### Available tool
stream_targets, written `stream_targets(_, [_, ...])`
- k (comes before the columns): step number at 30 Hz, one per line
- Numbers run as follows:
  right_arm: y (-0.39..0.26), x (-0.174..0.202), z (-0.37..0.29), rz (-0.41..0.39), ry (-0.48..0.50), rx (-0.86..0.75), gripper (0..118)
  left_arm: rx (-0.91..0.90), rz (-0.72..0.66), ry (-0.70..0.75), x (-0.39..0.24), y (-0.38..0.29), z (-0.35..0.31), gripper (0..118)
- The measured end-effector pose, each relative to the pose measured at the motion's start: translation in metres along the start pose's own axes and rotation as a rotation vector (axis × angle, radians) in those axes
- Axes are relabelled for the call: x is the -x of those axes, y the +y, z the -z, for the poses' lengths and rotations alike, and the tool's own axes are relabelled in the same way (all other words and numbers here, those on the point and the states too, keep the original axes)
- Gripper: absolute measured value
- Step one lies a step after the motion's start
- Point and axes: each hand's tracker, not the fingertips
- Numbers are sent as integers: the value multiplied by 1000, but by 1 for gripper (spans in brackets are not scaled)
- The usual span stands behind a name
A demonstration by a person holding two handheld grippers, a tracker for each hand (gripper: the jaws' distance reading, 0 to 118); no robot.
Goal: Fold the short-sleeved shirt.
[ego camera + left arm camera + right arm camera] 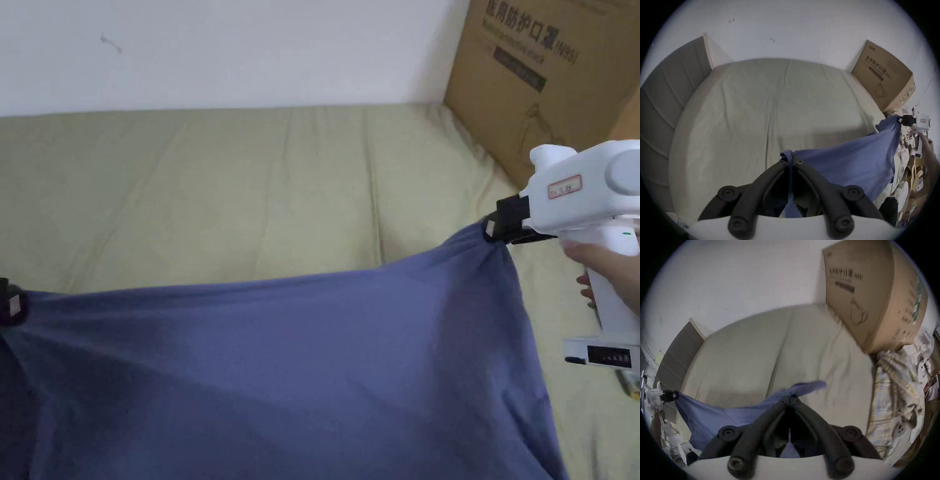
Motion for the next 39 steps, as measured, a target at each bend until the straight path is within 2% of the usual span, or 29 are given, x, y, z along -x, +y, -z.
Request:
stream_targets(4, [22,12,-68,-40,-16,-105,0,-115,27,9,-12,26,-59,2])
stream_targets(8, [60,18,-129,5,9,-197,0,-241,82,48,-24,59,-117,2])
stream_targets(15, [128,58,-219,-40,-7,-373,0,-385,100,96,-34,126,-189,2])
stream_targets(19, [178,71,-244,17,15,-455,0,-467,78,114,-33,171,-211,2])
stream_targets(22, [216,81,-256,17,3,-527,0,-520,70,145,-34,207,-220,2])
stream_targets(30, [303,103,-262,12,-57,-659,0,-663,-22,109,-30,289,-225,2])
stream_targets(33, [324,106,-255,39,-69,-699,0,-702,-28,106,-29,311,-212,2])
stream_targets(39, [348,106,-209,-19,-124,-699,0,-728,-62,101,-21,330,-161,2])
